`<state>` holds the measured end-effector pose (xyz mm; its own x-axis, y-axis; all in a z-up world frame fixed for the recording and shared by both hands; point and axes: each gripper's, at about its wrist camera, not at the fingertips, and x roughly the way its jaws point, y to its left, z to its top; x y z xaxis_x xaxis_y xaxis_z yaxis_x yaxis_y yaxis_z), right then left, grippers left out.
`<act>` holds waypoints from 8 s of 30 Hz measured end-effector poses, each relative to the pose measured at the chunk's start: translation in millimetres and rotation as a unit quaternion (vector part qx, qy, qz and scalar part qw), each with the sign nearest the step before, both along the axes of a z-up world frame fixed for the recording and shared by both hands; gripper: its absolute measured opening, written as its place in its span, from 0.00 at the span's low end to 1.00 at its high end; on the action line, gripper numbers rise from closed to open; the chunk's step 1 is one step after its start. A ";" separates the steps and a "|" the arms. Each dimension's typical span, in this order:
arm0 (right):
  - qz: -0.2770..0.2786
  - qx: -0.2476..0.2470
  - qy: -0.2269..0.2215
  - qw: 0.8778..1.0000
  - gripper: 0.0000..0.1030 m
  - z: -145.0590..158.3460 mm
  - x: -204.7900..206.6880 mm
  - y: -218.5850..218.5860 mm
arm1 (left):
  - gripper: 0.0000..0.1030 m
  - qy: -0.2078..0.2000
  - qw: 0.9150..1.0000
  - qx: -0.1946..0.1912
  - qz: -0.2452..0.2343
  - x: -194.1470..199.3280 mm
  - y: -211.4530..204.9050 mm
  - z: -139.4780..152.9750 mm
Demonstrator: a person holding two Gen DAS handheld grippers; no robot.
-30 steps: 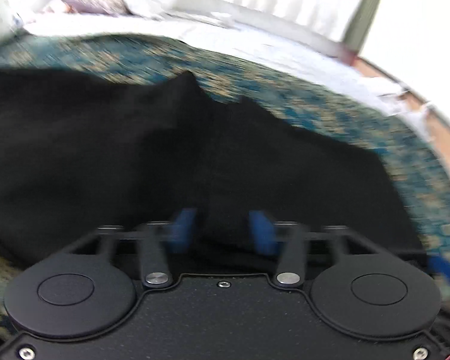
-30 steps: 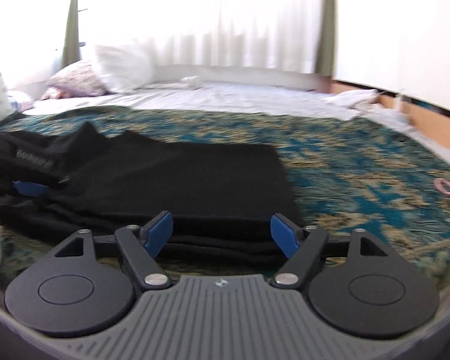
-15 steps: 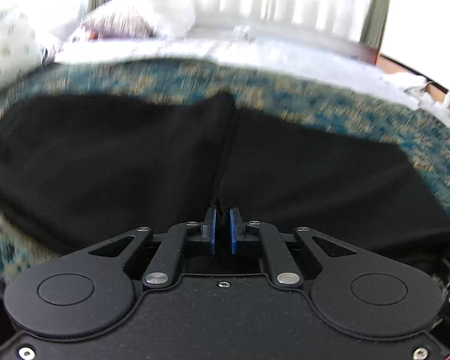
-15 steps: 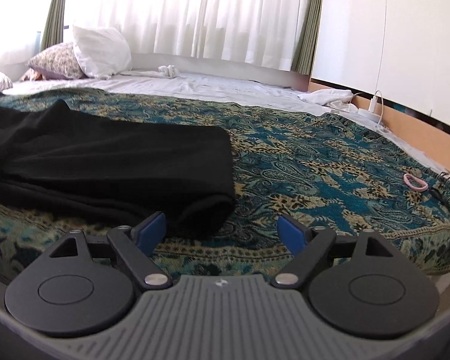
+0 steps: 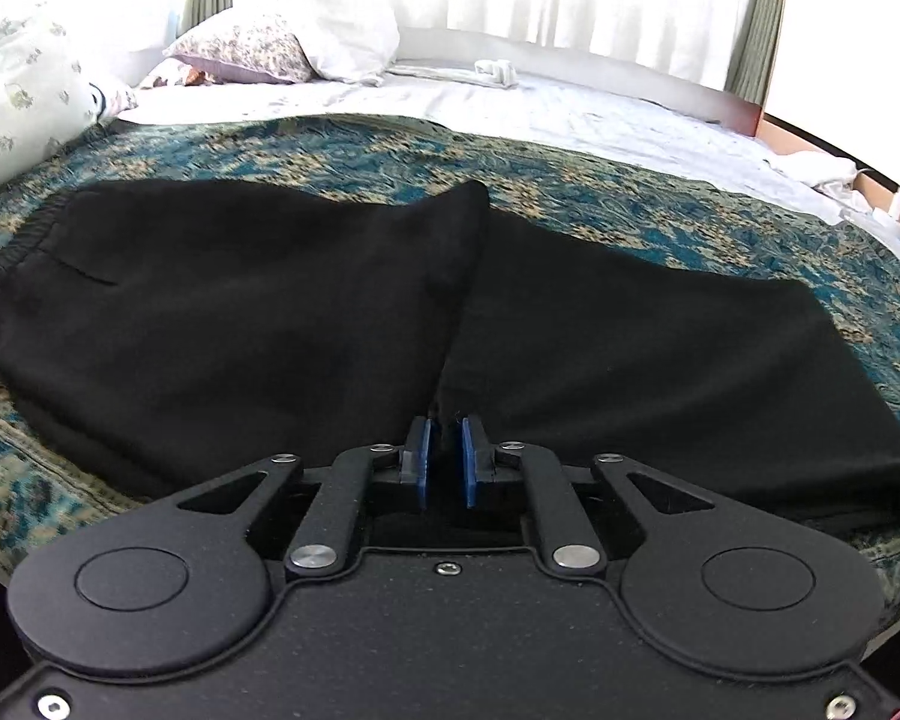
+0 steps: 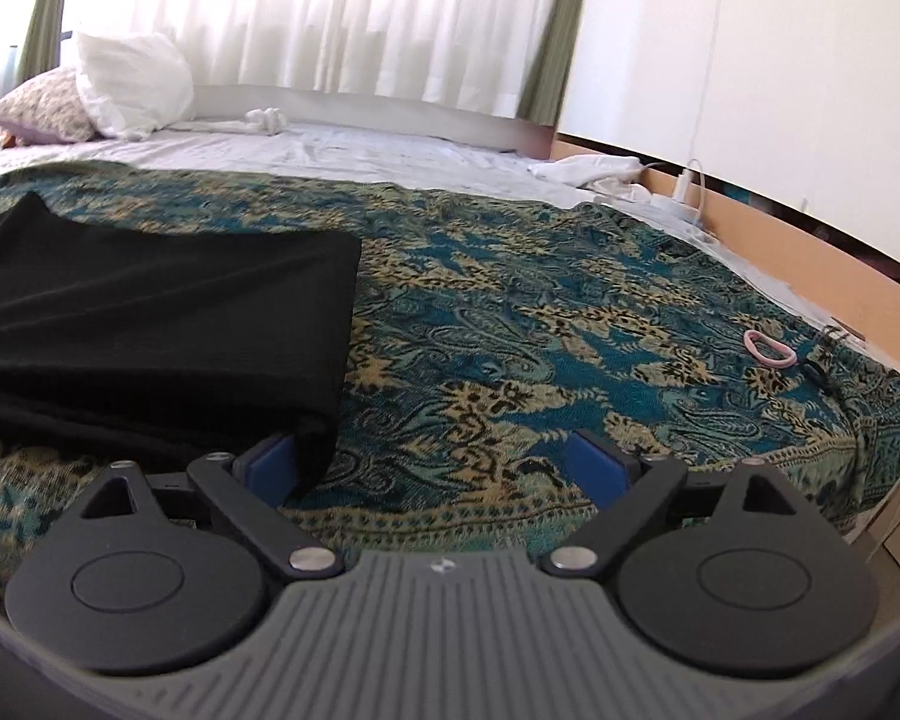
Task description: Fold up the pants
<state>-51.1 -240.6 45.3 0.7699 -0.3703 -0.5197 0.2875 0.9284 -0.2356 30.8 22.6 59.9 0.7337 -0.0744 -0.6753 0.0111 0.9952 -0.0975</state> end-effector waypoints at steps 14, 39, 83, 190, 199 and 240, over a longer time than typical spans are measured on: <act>0.006 -0.002 0.008 1.000 0.97 -1.4 0.1 2.7 | 0.39 0.013 0.999 -0.033 -0.021 -6.4 20.1 2.1; 0.012 0.033 0.009 0.999 0.99 14.8 -8.4 -9.0 | 0.45 0.009 0.999 -0.007 -0.049 -8.7 0.6 -6.8; 0.203 0.065 0.028 0.977 1.00 -27.6 84.6 205.8 | 0.71 -0.025 0.963 -0.041 0.265 26.0 237.8 -12.9; 0.020 0.231 -0.029 0.972 0.79 2.0 36.3 56.2 | 0.49 -0.028 0.997 0.057 -0.045 -6.4 30.2 -4.2; 0.066 0.103 -0.051 0.991 0.79 17.1 59.4 102.4 | 0.49 -0.027 0.997 0.057 -0.038 -4.8 31.6 -7.0; -0.019 0.186 -0.021 0.982 0.89 3.3 61.5 54.9 | 0.50 -0.026 0.997 0.067 -0.033 -2.8 31.6 -8.9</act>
